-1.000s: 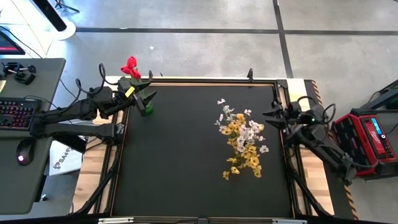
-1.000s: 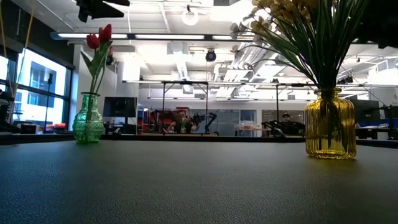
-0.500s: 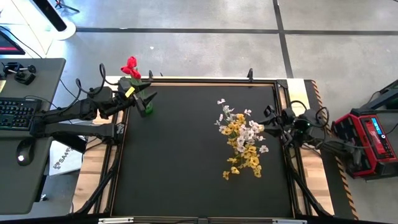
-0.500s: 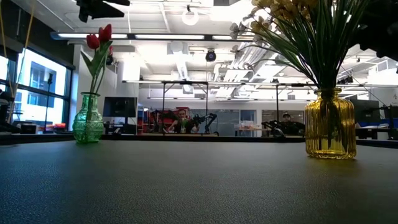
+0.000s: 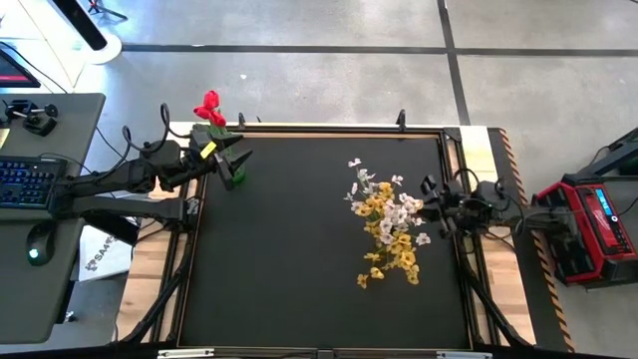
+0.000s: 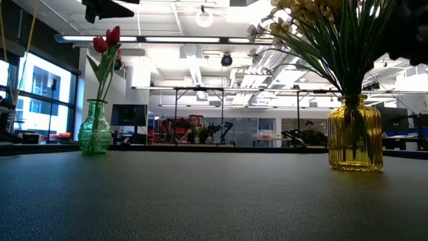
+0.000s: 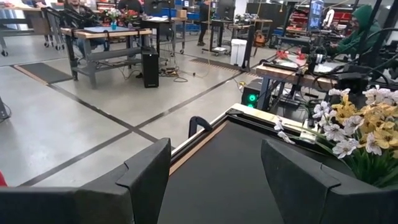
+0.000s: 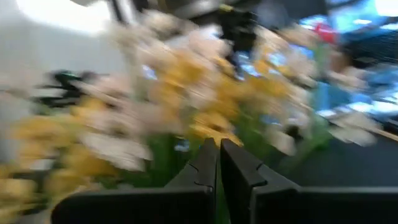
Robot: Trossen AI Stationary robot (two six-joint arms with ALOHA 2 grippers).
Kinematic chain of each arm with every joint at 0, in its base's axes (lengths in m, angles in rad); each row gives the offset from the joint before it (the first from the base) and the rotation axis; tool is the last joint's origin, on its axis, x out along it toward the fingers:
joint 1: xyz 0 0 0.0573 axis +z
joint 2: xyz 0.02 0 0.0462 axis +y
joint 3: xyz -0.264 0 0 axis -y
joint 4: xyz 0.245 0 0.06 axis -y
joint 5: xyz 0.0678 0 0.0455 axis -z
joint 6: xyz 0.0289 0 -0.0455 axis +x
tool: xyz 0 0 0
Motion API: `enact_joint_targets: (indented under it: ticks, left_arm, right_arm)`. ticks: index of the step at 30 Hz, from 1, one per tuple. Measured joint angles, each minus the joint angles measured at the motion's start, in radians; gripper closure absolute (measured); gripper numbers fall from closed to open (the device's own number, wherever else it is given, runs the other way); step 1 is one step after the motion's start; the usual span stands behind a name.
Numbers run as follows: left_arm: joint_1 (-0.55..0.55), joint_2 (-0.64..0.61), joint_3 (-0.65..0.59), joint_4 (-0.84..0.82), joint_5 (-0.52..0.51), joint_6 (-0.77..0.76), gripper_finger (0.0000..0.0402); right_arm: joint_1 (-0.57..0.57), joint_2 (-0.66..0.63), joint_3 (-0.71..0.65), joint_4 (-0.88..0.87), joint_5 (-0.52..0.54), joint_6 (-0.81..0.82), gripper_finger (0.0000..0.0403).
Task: Sort flowers into vase by color
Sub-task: Return to Home Position
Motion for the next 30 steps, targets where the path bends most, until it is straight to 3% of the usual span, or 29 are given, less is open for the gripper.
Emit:
enact_joint_targets:
  ticks: [4,9,15,21,26,30]
  left_arm:
    - [-0.008,0.0,0.0,0.001,0.0,0.0,0.0165]
    - [-0.011,0.0,0.0,0.002,0.0,0.002,0.0165]
    - [-0.011,0.0,0.0,0.002,0.0,0.001,0.0165]
    - [-0.013,0.0,0.0,0.002,0.006,0.015,0.0165]
    - [-0.021,-0.046,-0.114,0.207,0.216,0.053,0.0165]
    - [-0.021,-0.173,-0.208,0.226,0.248,0.032,0.0166]
  right_arm:
    - [0.056,0.0,0.0,-0.091,0.186,-0.043,0.0401]
    - [0.11,0.0,0.0,-0.132,0.21,-0.118,0.0401]
    - [0.18,0.0,0.0,-0.171,0.36,-0.17,0.0402]
    - [0.229,0.0,0.0,-0.172,0.407,-0.206,0.0402]
    - [0.23,0.002,0.0,-0.172,0.414,-0.269,0.0402]
    - [0.23,0.002,0.0,-0.169,0.427,-0.239,0.0402]
